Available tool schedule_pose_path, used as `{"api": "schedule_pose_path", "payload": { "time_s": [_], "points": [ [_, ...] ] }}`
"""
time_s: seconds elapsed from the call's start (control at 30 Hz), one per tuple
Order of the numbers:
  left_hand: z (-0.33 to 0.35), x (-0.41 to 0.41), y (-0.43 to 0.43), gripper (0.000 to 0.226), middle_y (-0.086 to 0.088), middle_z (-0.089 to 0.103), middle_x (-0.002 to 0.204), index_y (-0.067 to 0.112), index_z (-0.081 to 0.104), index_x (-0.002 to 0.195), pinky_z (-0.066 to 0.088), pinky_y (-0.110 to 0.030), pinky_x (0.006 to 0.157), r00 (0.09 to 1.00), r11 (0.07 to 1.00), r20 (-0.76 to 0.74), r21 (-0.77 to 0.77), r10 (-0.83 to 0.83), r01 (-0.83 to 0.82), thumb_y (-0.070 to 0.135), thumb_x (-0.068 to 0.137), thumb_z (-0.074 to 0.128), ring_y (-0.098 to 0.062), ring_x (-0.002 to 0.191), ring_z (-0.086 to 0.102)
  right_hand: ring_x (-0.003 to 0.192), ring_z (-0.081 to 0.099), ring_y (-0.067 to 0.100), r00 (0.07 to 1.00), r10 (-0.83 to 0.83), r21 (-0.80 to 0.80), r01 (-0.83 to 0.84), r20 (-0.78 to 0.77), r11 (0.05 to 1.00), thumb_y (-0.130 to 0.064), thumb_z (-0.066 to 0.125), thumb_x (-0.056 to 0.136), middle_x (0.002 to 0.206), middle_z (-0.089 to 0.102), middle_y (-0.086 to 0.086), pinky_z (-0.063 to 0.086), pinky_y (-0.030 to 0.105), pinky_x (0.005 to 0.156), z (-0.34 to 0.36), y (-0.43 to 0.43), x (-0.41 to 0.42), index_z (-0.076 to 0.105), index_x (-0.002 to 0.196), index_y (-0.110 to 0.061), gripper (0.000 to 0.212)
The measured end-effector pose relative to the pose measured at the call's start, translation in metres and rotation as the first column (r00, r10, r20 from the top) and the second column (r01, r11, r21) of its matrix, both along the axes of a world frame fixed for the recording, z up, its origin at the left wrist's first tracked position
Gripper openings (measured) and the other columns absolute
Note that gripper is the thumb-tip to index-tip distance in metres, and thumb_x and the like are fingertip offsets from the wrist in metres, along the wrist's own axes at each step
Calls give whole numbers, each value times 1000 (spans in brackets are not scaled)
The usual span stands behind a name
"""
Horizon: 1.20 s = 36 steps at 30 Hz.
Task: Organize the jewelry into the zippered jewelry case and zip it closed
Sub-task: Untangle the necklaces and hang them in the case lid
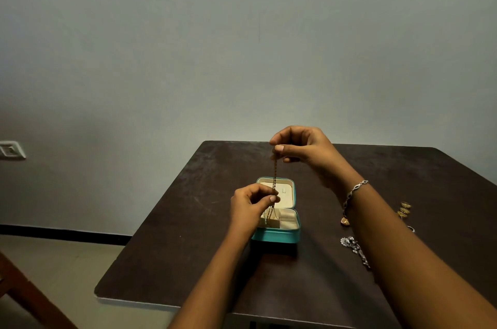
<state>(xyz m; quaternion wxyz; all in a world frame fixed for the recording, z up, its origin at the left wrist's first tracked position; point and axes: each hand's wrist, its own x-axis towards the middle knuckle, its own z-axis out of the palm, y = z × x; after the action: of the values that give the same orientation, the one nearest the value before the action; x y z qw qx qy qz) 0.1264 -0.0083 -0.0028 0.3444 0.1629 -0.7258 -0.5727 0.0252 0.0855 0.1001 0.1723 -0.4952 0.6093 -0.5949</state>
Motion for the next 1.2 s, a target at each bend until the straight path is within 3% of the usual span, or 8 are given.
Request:
{"api": "schedule_pose_path", "payload": {
  "time_s": [0.13, 0.3, 0.5, 0.9, 1.2],
  "points": [
    [3, 1, -2, 11, 2, 68, 75, 2, 71, 85, 46, -8, 59, 999, 999, -7, -3, 36, -36, -4, 80, 64, 5, 64, 63, 67, 67, 5, 999, -29, 5, 29, -15, 1000, 2, 56, 86, 74, 65, 3, 45, 16, 60, -1, 2, -4, 62, 83, -14, 17],
    [5, 6, -9, 14, -1, 70, 78, 10, 71, 79, 49, -13, 61, 995, 995, -4, 10, 99, -99, -1, 82, 62, -9, 74, 64, 69, 69, 14, 994, -73, 12, 72, 81, 997, 3, 51, 89, 71, 64, 0, 49, 20, 61, -12, 8, -15, 62, 87, -12, 18],
    [13, 12, -15, 17, -3, 63, 68, 12, 59, 79, 49, -14, 54, 995, 991, -39, 99, 92, -88, 1, 90, 52, -4, 61, 62, 61, 67, 9, 986, -108, 44, 103, 125, 994, 4, 49, 89, 76, 60, 4, 51, 16, 55, -22, 13, -23, 61, 90, -11, 19],
    [20, 35, -42, 13, -9, 60, 77, 12, 60, 83, 51, -23, 62, 987, 983, 33, 94, 156, -158, 0, 88, 55, -10, 61, 63, 60, 64, 8, 969, -201, 95, 189, 143, 977, 4, 47, 91, 75, 59, 3, 50, 16, 56, -40, 20, -38, 61, 89, -10, 19],
    [31, 41, -40, 18, -3, 59, 65, 10, 63, 88, 58, -29, 65, 988, 931, -125, 363, 94, -43, 3, 92, 47, -12, 59, 65, 68, 61, 14, 946, -258, 168, 227, 196, 959, 4, 46, 92, 77, 59, 5, 51, 20, 61, -60, 23, -45, 62, 88, -10, 21]
  ]
}}
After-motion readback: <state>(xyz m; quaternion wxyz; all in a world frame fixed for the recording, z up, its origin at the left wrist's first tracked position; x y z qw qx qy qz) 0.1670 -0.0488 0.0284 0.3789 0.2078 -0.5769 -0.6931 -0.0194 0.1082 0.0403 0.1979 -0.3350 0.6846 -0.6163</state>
